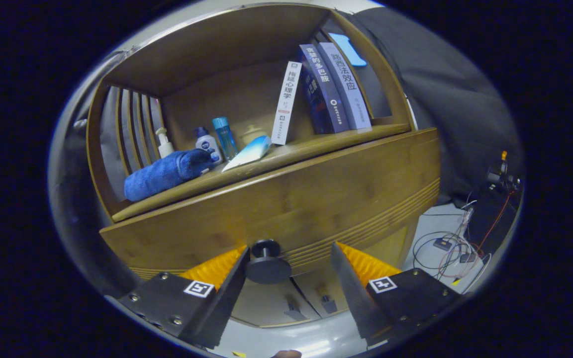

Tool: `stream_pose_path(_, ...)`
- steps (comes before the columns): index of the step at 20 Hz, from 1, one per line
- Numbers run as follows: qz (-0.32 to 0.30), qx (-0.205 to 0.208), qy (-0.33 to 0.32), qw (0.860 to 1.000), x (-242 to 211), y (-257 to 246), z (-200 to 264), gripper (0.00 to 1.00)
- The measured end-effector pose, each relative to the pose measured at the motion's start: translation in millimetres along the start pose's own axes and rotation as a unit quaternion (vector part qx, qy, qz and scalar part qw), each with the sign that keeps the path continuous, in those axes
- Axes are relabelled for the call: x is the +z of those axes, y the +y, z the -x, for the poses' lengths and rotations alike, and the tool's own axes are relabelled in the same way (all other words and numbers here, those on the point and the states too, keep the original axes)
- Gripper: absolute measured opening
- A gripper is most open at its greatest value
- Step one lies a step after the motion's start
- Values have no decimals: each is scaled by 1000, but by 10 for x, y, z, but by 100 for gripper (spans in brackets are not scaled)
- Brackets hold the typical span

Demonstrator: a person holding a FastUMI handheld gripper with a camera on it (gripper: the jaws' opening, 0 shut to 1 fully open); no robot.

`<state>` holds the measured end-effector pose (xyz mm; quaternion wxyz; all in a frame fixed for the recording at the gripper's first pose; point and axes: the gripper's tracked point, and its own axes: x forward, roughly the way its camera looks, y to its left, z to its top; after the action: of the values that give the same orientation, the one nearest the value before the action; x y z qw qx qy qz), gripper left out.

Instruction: Pull open the drawer, take out the items inside it, and place them on the countertop above the cabinet.

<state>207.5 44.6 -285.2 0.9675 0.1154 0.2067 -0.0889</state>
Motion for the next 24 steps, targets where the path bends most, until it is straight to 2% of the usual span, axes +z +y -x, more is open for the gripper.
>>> stream_pose_path(12,8,-3,12,1000,68,66,-267,97)
stream_pose_path(17,-6,8,12,1000,61,67,-283,97)
stream_pose_path(21,-7,1,12,1000,74,66,-271,97)
stream_pose_path(24,-6,10,-7,1000,250,152,-225,97)
